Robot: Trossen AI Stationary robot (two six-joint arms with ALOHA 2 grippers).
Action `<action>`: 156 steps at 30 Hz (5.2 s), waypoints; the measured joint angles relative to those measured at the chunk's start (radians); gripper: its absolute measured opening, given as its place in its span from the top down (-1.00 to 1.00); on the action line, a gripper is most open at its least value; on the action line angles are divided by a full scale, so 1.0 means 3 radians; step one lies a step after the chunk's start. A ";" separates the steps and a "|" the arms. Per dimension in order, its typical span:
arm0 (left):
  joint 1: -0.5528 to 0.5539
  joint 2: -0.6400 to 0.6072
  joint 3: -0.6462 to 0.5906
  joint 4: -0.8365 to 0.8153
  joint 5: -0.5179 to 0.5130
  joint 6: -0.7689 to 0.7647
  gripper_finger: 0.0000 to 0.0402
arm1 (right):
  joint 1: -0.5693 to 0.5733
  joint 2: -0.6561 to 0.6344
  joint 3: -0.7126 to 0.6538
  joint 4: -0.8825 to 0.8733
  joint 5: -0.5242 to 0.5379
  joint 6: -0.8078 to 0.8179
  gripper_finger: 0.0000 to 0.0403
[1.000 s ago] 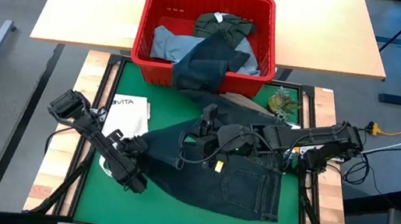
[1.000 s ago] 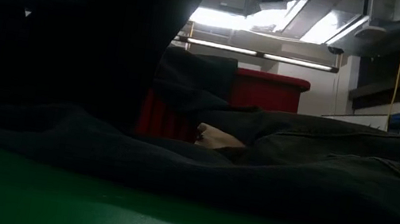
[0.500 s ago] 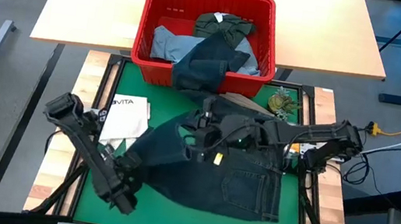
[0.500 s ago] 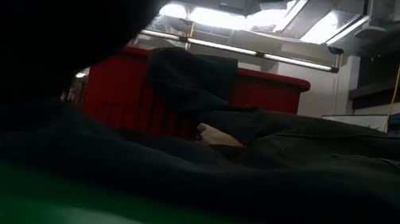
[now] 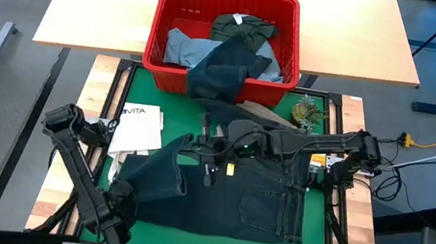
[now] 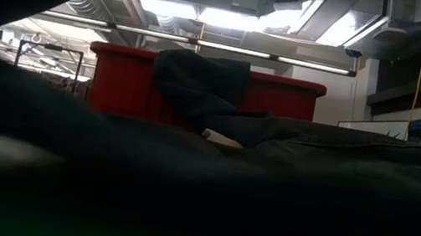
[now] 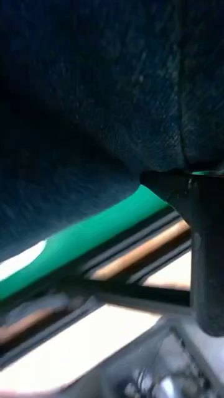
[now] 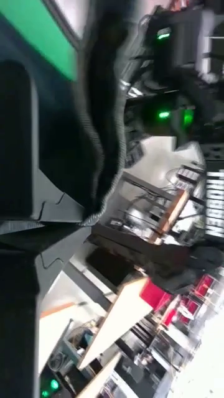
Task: Fold Laundry from Bin
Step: Fold the dark blue jeans
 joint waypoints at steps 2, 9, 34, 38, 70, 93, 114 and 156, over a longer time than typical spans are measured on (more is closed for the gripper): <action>-0.0030 0.0000 0.0000 0.0143 -0.0001 -0.0025 0.98 | 0.0000 0.0072 0.0001 0.0013 -0.0003 0.0000 0.97; -0.0067 0.0000 -0.0001 0.0357 -0.0014 -0.0034 0.89 | 0.0002 0.0148 0.0002 -0.0207 -0.0021 0.0092 0.97; -0.0068 0.0000 -0.0001 0.0895 -0.0038 0.0145 0.81 | 0.0467 0.0111 -0.0114 -0.2373 -0.0221 0.0699 0.97; -0.0068 0.0000 -0.0001 0.1004 0.0006 0.0177 0.69 | 0.0506 0.0111 -0.0121 -0.2370 -0.0148 0.0698 0.97; -0.0312 0.0000 -0.0003 0.1082 0.0042 0.0177 0.22 | 0.0504 0.0111 -0.0121 -0.2219 -0.0141 0.0723 0.97; -0.0595 0.0000 -0.0003 0.1262 -0.1115 0.0287 0.22 | 0.0504 0.0114 -0.0121 -0.2198 -0.0141 0.0722 0.97; -0.0500 0.0000 -0.0003 0.1359 -0.2068 0.1189 0.22 | 0.0504 0.0198 -0.0121 -0.2280 -0.0212 0.0871 0.23; 0.0642 0.0001 -0.0663 0.0433 -0.1129 0.2068 0.22 | 0.0922 0.0204 -0.0345 -0.3259 0.0312 0.1411 -0.11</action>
